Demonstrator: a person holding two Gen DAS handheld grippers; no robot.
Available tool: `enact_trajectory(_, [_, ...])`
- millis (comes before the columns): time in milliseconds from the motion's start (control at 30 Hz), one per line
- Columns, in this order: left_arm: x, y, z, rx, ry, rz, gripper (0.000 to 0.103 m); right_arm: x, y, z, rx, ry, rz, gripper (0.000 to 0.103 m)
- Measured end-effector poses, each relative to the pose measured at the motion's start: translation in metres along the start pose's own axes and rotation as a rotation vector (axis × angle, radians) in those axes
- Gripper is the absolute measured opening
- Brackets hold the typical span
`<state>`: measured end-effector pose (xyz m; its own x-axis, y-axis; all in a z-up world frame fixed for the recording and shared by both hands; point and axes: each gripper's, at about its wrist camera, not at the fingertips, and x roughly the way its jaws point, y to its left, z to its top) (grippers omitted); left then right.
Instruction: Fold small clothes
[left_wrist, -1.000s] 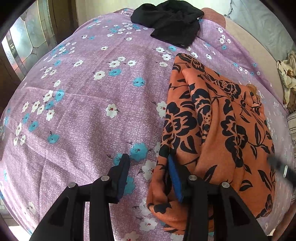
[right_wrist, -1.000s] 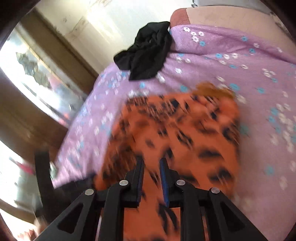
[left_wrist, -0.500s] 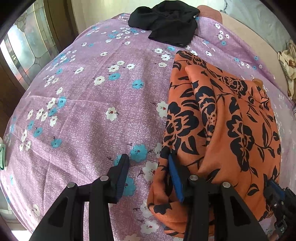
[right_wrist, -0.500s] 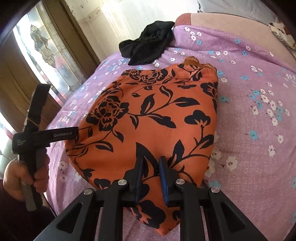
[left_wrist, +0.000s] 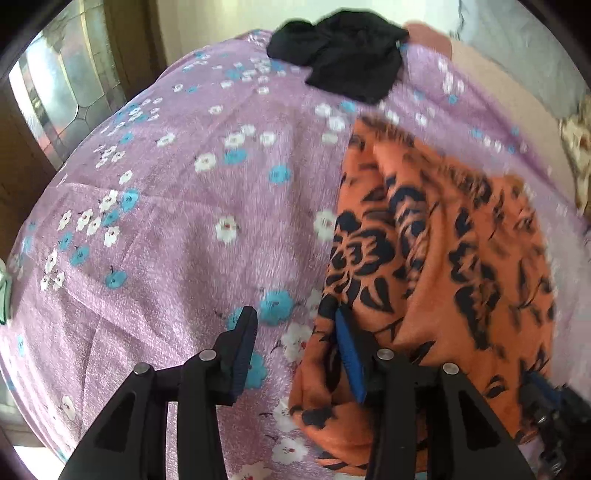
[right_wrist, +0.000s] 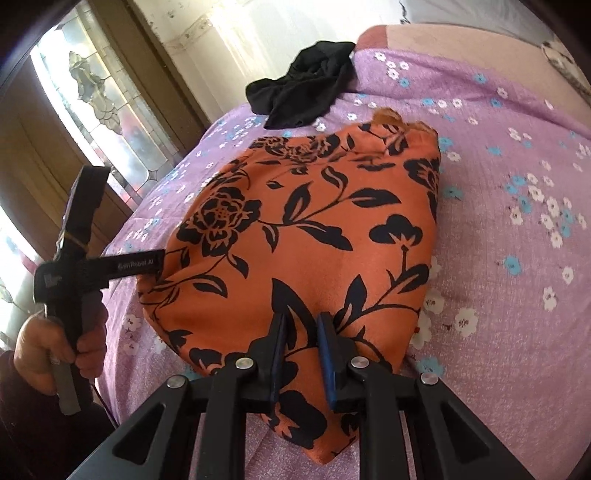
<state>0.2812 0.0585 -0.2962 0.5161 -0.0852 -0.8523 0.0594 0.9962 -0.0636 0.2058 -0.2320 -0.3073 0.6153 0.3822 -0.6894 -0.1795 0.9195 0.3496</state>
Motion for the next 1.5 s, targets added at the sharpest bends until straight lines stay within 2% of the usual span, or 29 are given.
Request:
enact_trajectory(133, [-0.026, -0.006, 0.005, -0.008, -0.108, -0.069, 0.045, -0.019, -0.007, 0.01, 0.077, -0.004, 0.055, 0.021])
enact_trajectory(233, [-0.023, -0.022, 0.0, 0.067, -0.088, -0.064, 0.045, -0.035, -0.013, 0.013, 0.115, -0.012, 0.116, 0.022])
enact_trajectory(300, [-0.016, -0.033, -0.005, 0.126, -0.072, -0.026, 0.046, -0.032, -0.011, 0.01, 0.102, 0.073, 0.15, 0.022])
enact_trajectory(367, [-0.009, -0.045, -0.011, 0.216, -0.06, 0.05, 0.048, -0.008, -0.008, -0.001, 0.074, 0.243, 0.148, 0.022])
enact_trajectory(400, [-0.008, -0.05, -0.013, 0.247, -0.067, 0.076, 0.048, 0.0, -0.007, -0.006, 0.07, 0.277, 0.144, 0.022])
enact_trajectory(467, [-0.009, -0.051, -0.013, 0.263, -0.074, 0.086, 0.048, 0.003, -0.005, -0.007, 0.079, 0.272, 0.148, 0.022])
enact_trajectory(533, [-0.01, -0.044, -0.007, 0.223, -0.061, 0.053, 0.048, 0.0, -0.004, -0.001, 0.074, 0.274, 0.153, 0.021])
enact_trajectory(600, [-0.014, -0.038, 0.001, 0.168, -0.067, 0.011, 0.048, -0.005, -0.007, 0.006, 0.097, 0.252, 0.175, 0.021])
enact_trajectory(667, [-0.023, -0.033, 0.011, 0.114, -0.116, -0.022, 0.048, -0.013, -0.015, 0.017, 0.136, 0.201, 0.205, 0.021])
enact_trajectory(733, [-0.027, -0.032, 0.023, 0.077, -0.166, -0.02, 0.05, -0.026, -0.026, 0.036, 0.181, 0.088, 0.197, 0.022])
enact_trajectory(833, [-0.015, -0.04, 0.034, 0.079, -0.14, 0.013, 0.051, -0.031, -0.048, 0.063, 0.258, -0.026, 0.163, 0.023])
enact_trajectory(967, [0.008, -0.055, 0.032, 0.138, -0.066, 0.09, 0.054, -0.011, -0.071, 0.086, 0.313, -0.024, 0.133, 0.023])
enact_trajectory(1033, [0.009, -0.056, 0.03, 0.16, -0.08, 0.129, 0.068, 0.009, -0.076, 0.095, 0.306, -0.009, 0.078, 0.023])
enact_trajectory(1067, [0.008, -0.054, 0.028, 0.165, -0.086, 0.144, 0.072, 0.024, -0.079, 0.096, 0.302, 0.015, 0.033, 0.022])
enact_trajectory(1100, [0.01, -0.051, 0.029, 0.161, -0.081, 0.143, 0.073, 0.037, -0.085, 0.094, 0.31, 0.041, 0.027, 0.022])
enact_trajectory(1267, [0.017, -0.02, 0.039, -0.005, -0.012, -0.015, 0.073, 0.044, -0.095, 0.107, 0.34, 0.029, 0.053, 0.022])
enact_trajectory(1333, [0.015, -0.014, 0.04, -0.048, -0.019, -0.031, 0.073, 0.039, -0.096, 0.113, 0.337, -0.02, 0.052, 0.022])
enact_trajectory(1433, [0.019, -0.018, 0.04, -0.039, -0.023, -0.017, 0.073, 0.03, -0.105, 0.118, 0.382, -0.1, 0.018, 0.024])
enact_trajectory(1467, [0.022, -0.02, 0.04, -0.026, -0.019, -0.006, 0.073, 0.029, -0.111, 0.119, 0.407, -0.122, 0.006, 0.029])
enact_trajectory(1500, [0.026, -0.023, 0.041, -0.011, -0.012, 0.006, 0.074, 0.031, -0.115, 0.119, 0.425, -0.123, -0.003, 0.047])
